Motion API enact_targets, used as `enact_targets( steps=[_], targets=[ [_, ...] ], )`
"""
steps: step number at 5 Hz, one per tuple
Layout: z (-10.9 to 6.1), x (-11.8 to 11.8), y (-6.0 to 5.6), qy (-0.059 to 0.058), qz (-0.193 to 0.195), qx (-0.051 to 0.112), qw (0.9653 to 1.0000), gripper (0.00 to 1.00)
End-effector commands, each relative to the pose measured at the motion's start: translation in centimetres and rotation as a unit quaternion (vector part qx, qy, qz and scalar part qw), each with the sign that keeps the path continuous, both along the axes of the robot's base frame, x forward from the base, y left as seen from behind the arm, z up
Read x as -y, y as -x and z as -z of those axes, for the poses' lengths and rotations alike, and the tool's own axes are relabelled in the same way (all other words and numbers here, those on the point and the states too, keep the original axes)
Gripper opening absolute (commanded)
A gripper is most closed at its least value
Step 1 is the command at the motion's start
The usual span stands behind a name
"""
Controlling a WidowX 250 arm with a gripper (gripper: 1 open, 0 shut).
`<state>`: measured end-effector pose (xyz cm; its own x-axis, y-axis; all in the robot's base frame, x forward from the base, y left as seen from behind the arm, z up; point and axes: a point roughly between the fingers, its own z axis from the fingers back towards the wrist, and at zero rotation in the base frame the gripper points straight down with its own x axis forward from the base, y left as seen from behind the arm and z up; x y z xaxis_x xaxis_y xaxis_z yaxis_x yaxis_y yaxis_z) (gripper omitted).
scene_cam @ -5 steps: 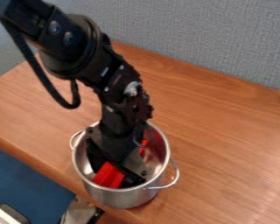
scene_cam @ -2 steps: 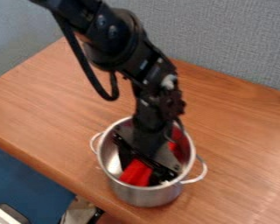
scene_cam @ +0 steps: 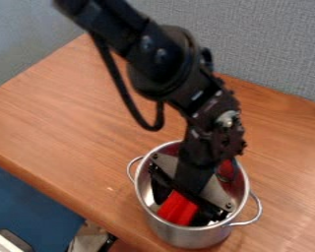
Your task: Move the red object from the metal pot to the table
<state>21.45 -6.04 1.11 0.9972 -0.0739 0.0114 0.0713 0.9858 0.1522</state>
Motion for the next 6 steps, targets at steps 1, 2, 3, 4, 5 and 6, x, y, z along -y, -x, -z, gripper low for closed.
enact_targets(
  steps=[1, 2, 3, 4, 5, 6],
  targets=[
    [-0.2, 1.3, -1.2, -0.025, -0.038, 0.001, 0.9990, 1.00],
    [-0.1, 2.3, -1.8, -0.047, -0.081, -0.003, 0.9956, 1.00],
    [-1.3, 2.1, -2.9, -0.056, -0.057, -0.014, 0.9967, 1.00],
    [-2.2, 2.4, -4.3, -0.065, -0.029, -0.029, 0.9971, 0.00],
    [-0.8, 1.5, -3.9, -0.068, -0.059, -0.014, 0.9958, 0.00],
    [0.1, 0.8, -3.7, -0.072, -0.086, 0.002, 0.9937, 0.00]
  ],
)
